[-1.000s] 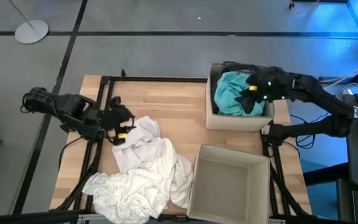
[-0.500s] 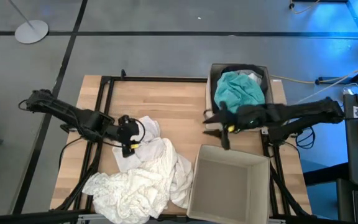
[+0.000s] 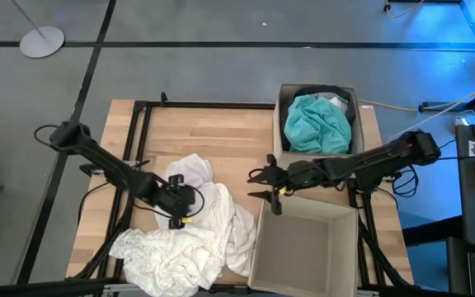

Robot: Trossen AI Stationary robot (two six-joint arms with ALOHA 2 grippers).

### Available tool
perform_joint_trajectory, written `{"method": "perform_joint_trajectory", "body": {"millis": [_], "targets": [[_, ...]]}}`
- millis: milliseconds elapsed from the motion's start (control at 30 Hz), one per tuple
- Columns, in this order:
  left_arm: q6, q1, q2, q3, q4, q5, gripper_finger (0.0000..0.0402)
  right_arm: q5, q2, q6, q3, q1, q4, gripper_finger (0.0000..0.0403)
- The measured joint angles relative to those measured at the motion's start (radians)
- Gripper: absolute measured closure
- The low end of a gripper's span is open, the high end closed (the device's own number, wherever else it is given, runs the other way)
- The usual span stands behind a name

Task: Sort clothes
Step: Put the white dress into the bottom laundry organizer

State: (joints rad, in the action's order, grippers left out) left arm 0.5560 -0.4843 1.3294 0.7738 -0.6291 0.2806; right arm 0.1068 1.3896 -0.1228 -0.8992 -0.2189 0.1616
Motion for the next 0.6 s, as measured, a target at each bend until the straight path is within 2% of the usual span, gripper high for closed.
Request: {"method": "perform_joint_trajectory", "body": {"millis": [167, 233, 333, 500, 600], "targets": [[0.022, 0.008, 0.095, 0.0, -0.023, 0.0, 0.0212, -0.008, 0.026, 0.023, 0.0, 0.002, 0.023, 0.0206], [0.02, 0.014, 0.119, 0.0, -0.021, 0.009, 0.0225, 0.006, 0.029, 0.023, 0.0, 0.002, 0.031, 0.0206], [0.008, 0.029, 0.147, 0.001, -0.021, 0.011, 0.027, 0.014, 0.03, 0.023, 0.0, 0.002, 0.03, 0.0206], [-0.046, 0.04, 0.159, 0.001, -0.007, 0.058, 0.038, 0.014, 0.03, 0.023, 0.0, 0.002, 0.031, 0.0206], [-0.04, 0.041, 0.138, 0.017, -0.012, 0.11, 0.0388, 0.014, 0.03, 0.023, 0.0, 0.002, 0.03, 0.0206]]}}
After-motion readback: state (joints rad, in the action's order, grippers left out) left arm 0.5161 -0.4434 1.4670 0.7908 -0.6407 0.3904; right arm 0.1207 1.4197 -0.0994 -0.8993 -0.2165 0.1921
